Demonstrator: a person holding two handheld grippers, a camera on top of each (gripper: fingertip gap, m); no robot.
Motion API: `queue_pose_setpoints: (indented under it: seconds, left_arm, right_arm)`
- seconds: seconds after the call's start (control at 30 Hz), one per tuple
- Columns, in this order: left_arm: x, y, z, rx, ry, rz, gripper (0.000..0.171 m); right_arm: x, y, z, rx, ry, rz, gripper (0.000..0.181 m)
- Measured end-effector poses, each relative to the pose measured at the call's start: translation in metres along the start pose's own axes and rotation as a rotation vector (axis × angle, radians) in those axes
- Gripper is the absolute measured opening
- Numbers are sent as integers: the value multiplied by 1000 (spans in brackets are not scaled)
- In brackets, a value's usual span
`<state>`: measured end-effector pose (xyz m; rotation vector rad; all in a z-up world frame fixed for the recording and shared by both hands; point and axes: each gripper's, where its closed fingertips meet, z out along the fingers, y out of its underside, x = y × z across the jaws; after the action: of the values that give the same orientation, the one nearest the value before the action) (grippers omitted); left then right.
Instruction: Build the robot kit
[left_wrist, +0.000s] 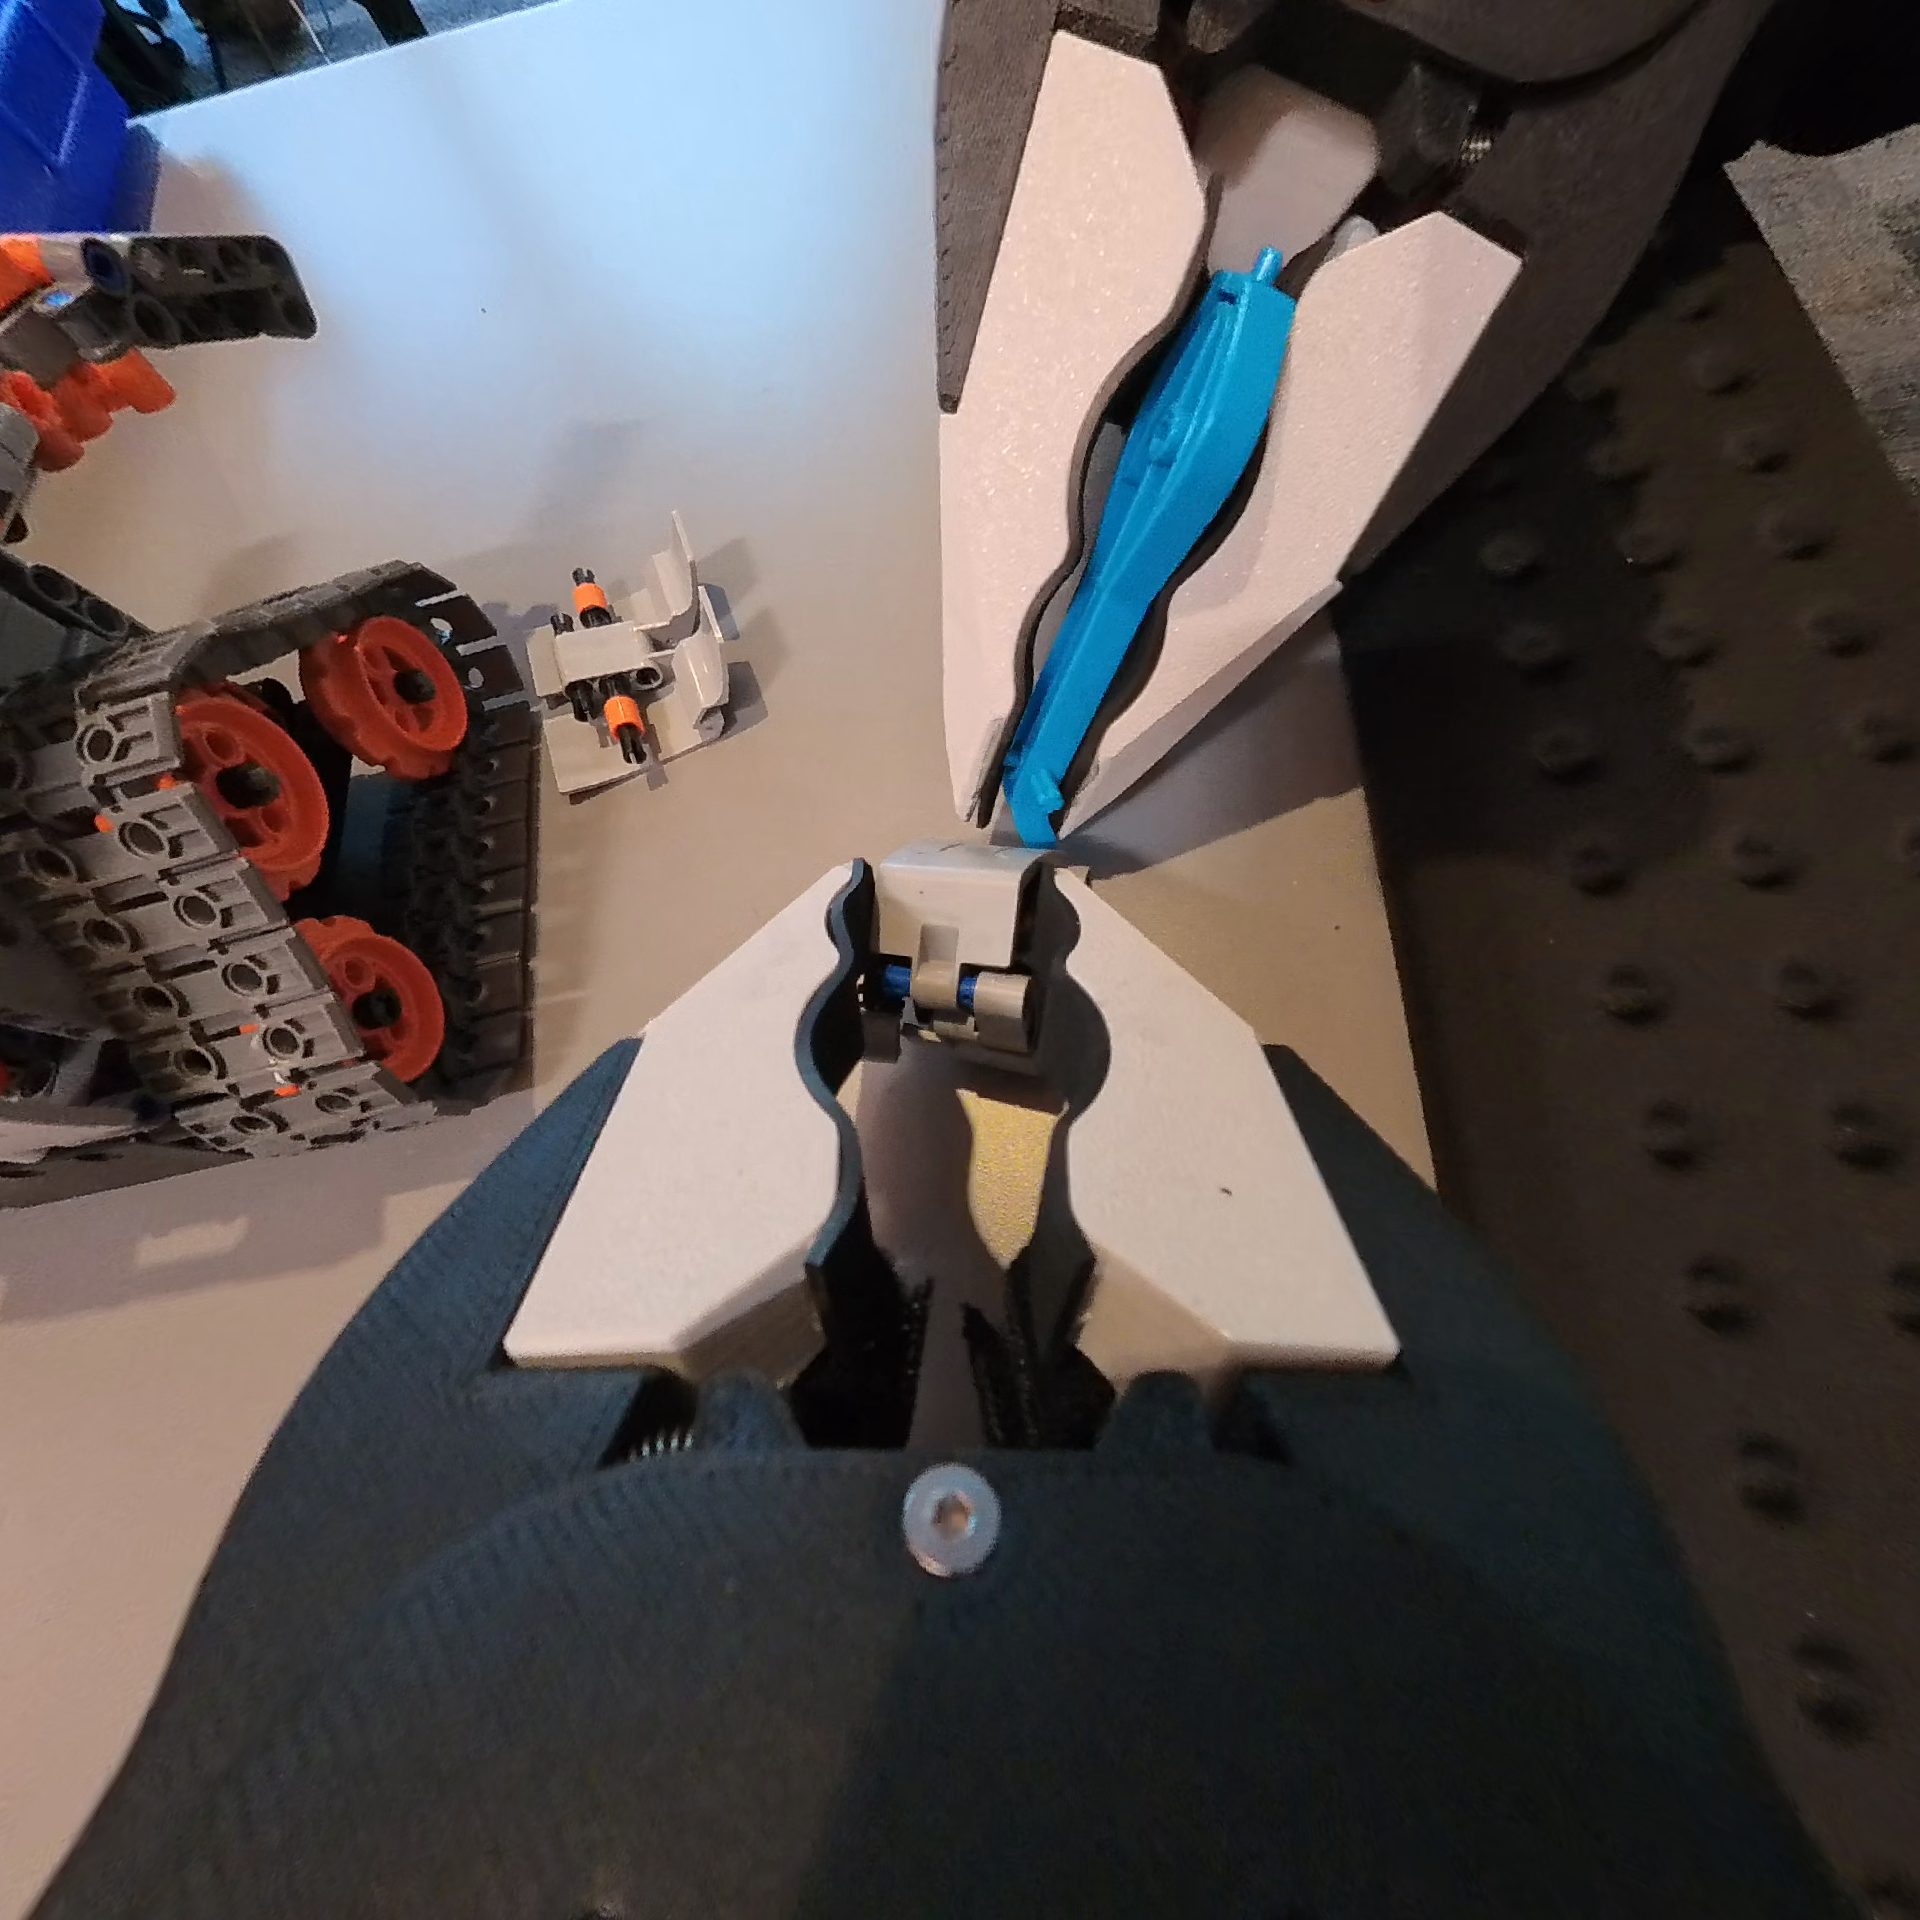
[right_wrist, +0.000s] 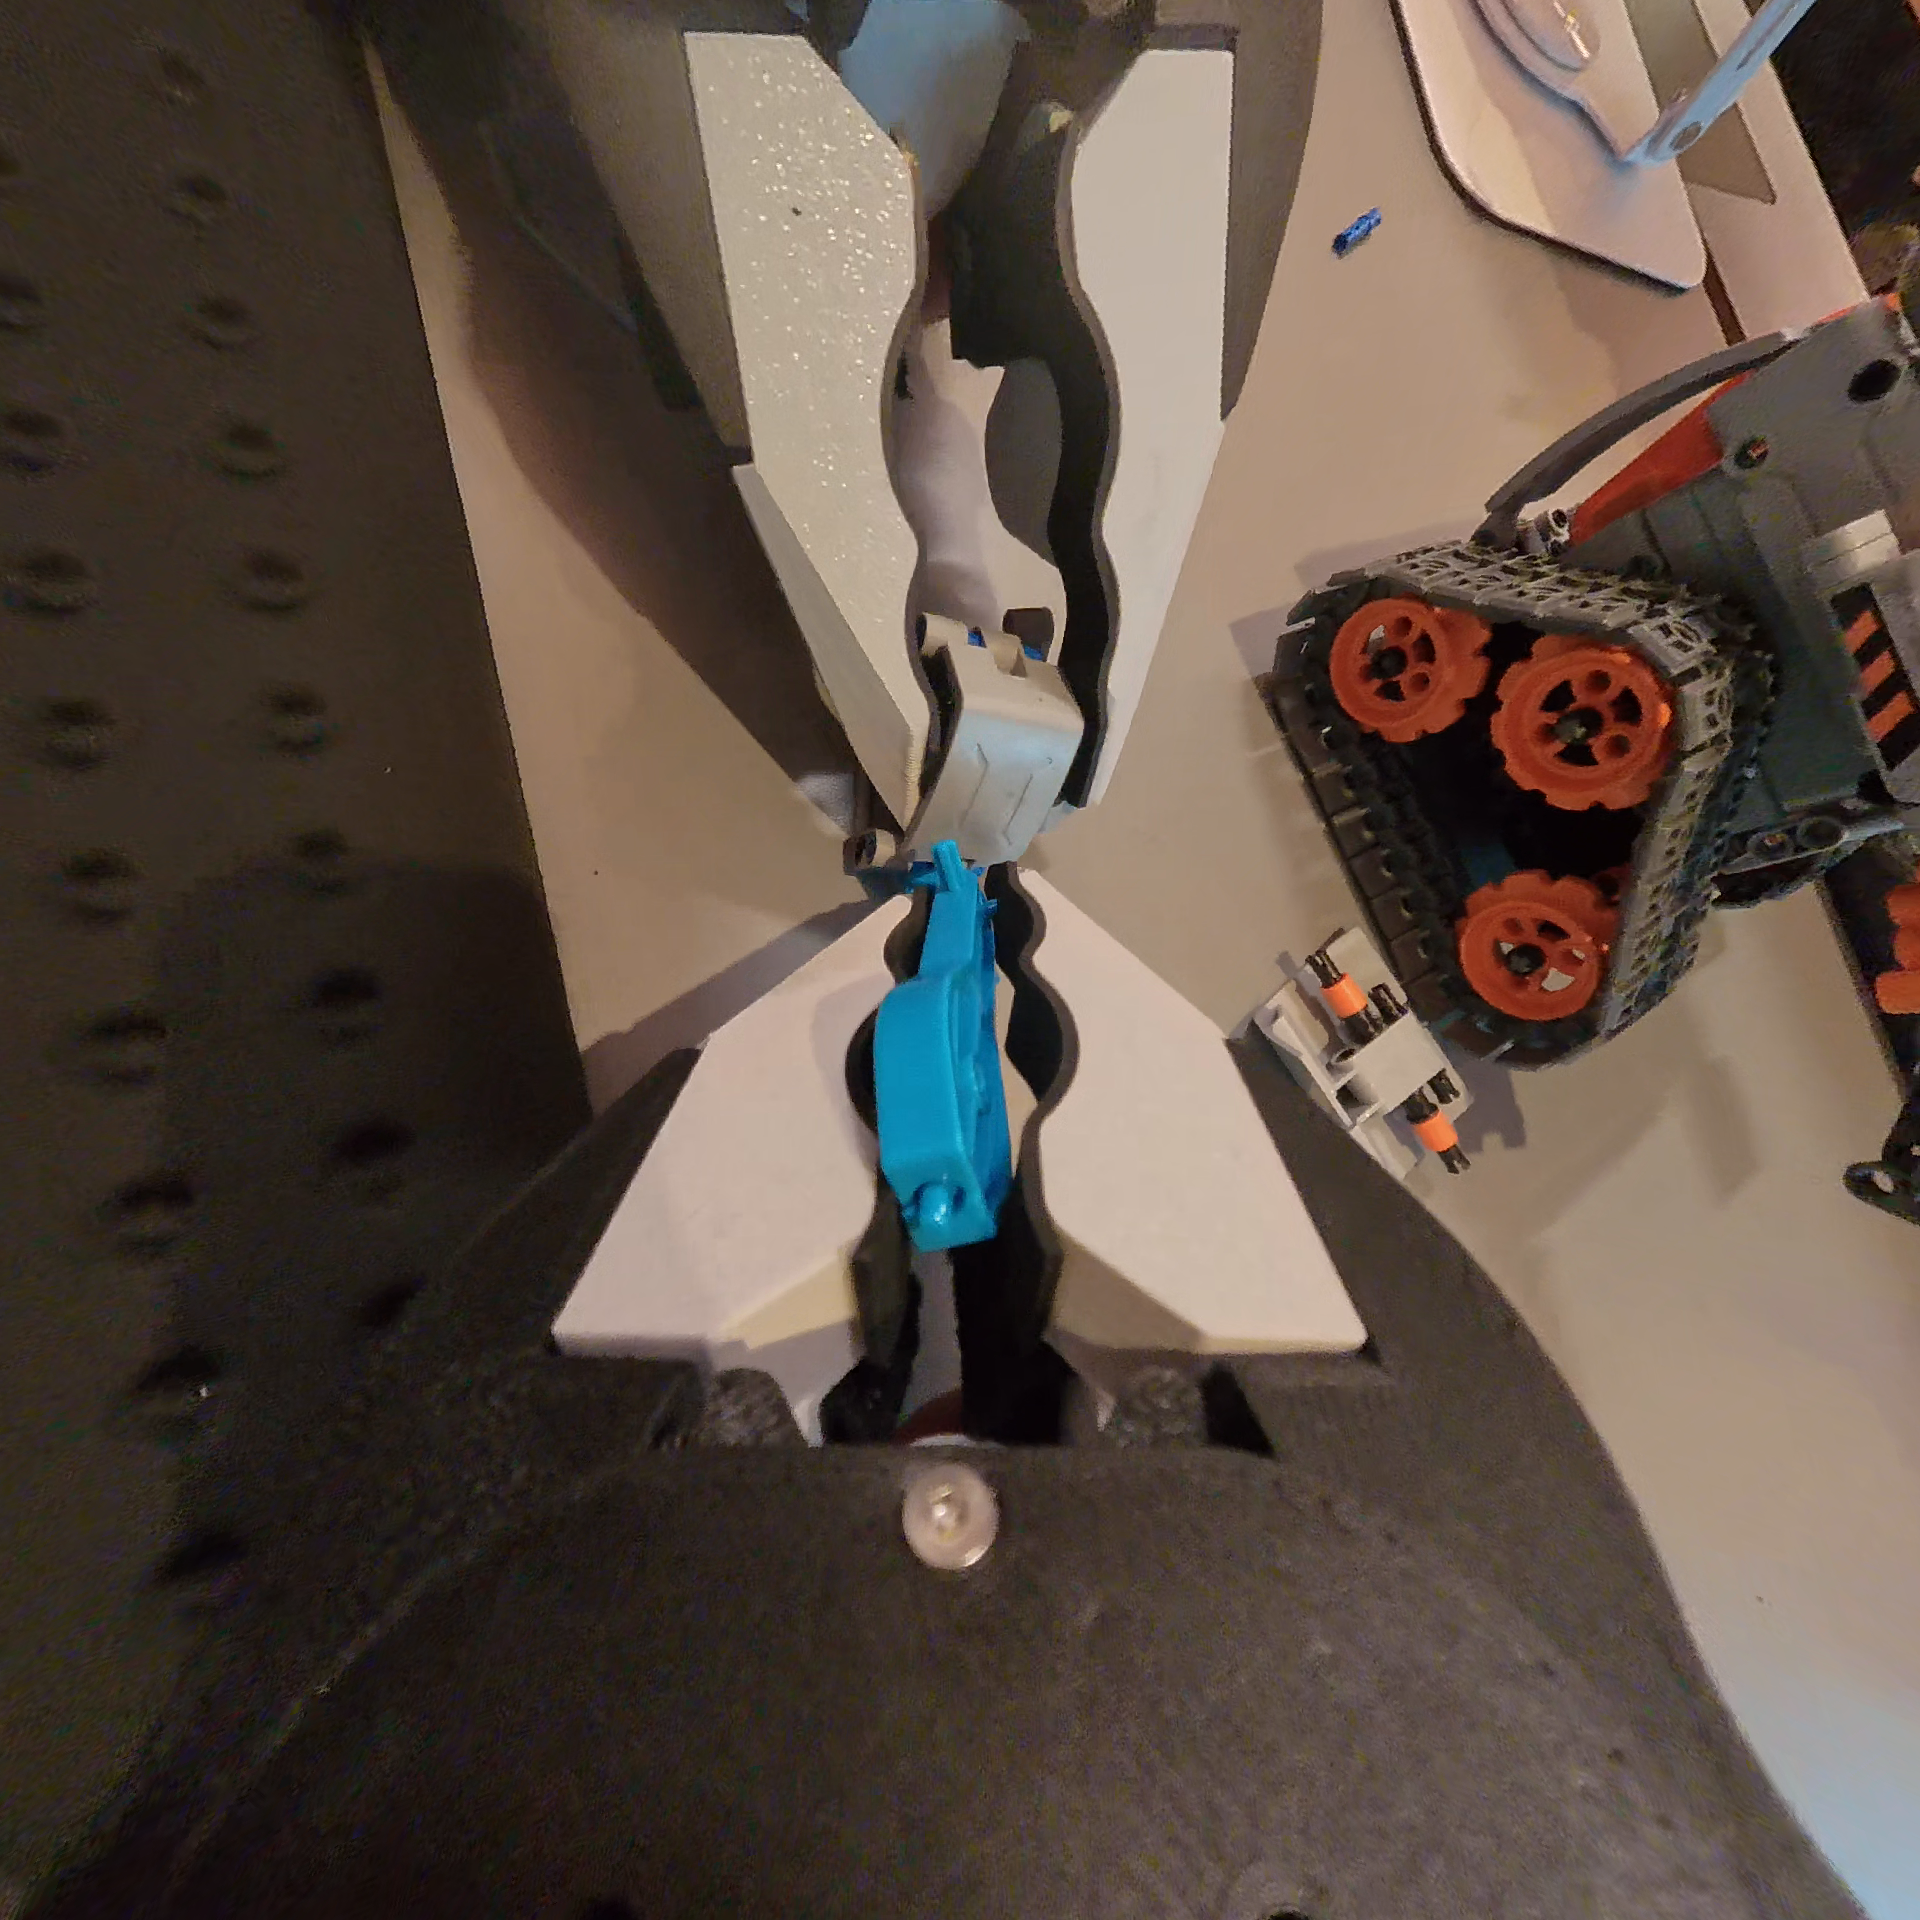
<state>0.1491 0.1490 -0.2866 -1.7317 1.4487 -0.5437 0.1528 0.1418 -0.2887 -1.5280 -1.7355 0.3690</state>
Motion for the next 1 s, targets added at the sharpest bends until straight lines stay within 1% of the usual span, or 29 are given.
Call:
queue_pose_setpoints:
  seconds: [0.27,0.43,0.57,0.63,0.8,0.83,0.93,0.97,1.0]
  left_arm:
    - [-2,0,0,2,5,-46,28]
    - [-9,-1,0,5,-25,-62,28]
    - [-9,0,0,1,-32,-32,28]
    - [-9,0,0,1,-21,-34,28]
    - [-8,4,1,-47,-31,45,31]
    - [-8,4,1,-54,-30,43,36]
    - [-10,8,-2,-94,-32,32,71]
    - [-10,11,-5,-114,-22,20,76]
    - [-8,13,-9,-122,-8,10,78]
  right_arm:
    - [0,-1,0,0,54,-88,9]
    - [6,3,1,8,29,25,11]
    - [15,4,0,33,-11,170,11]
    - [14,4,0,37,-28,185,11]
    - [13,7,2,28,-45,198,11]
    - [14,8,1,27,-34,192,11]
    - [15,6,-2,39,-26,192,11]
    - [16,6,-3,42,-20,193,11]
    - [16,5,-4,50,-17,194,11]
